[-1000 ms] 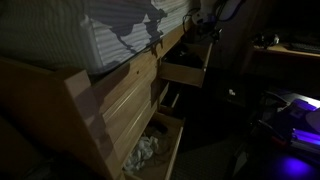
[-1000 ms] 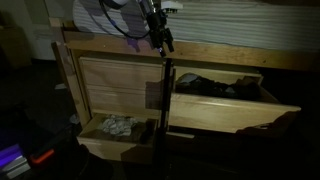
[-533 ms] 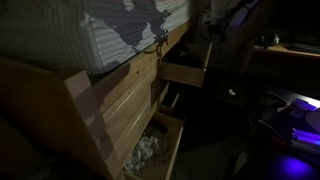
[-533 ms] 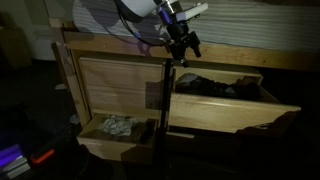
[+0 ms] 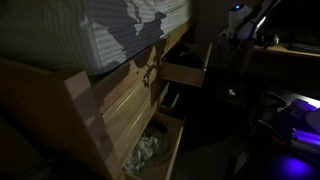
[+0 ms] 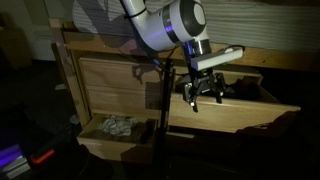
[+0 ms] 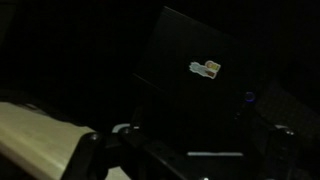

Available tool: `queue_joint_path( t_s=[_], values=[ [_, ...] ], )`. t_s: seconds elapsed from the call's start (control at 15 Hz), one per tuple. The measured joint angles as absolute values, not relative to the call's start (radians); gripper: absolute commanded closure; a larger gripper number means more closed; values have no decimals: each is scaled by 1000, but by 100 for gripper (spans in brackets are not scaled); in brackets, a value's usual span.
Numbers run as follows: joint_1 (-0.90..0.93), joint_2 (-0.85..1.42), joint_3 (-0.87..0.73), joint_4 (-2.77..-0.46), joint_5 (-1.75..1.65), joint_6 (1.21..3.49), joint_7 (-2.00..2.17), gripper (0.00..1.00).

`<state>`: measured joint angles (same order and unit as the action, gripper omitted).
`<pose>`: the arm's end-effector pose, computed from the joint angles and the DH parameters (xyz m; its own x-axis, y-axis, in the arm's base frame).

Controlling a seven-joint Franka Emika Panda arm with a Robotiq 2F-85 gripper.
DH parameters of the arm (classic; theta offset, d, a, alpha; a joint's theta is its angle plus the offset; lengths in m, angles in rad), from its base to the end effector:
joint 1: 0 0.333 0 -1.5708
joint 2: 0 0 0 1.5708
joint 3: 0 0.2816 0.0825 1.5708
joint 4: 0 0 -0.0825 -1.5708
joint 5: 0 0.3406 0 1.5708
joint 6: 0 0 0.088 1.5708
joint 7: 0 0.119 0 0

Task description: Take the green garment out of the top right drawer, put it in the top left drawer then close both drawers

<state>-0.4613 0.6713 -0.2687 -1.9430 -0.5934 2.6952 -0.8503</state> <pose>0.4429 -0.3733 0.1457 0.7312 0.5790 -0.3606 0.6714 -0.7045 0.2301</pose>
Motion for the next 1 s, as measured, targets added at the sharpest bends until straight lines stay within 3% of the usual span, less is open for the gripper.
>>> queue_joint_path(
  t_s=[0.2,0.6,1.0],
  values=[
    [-568,815,-162,-1884,-394,2742,-916,0],
    [-624,1044,-51,-1710,-297,3081,-915,0],
    [-622,1056,-55,-1706,-298,3110,-887,0]
  ],
)
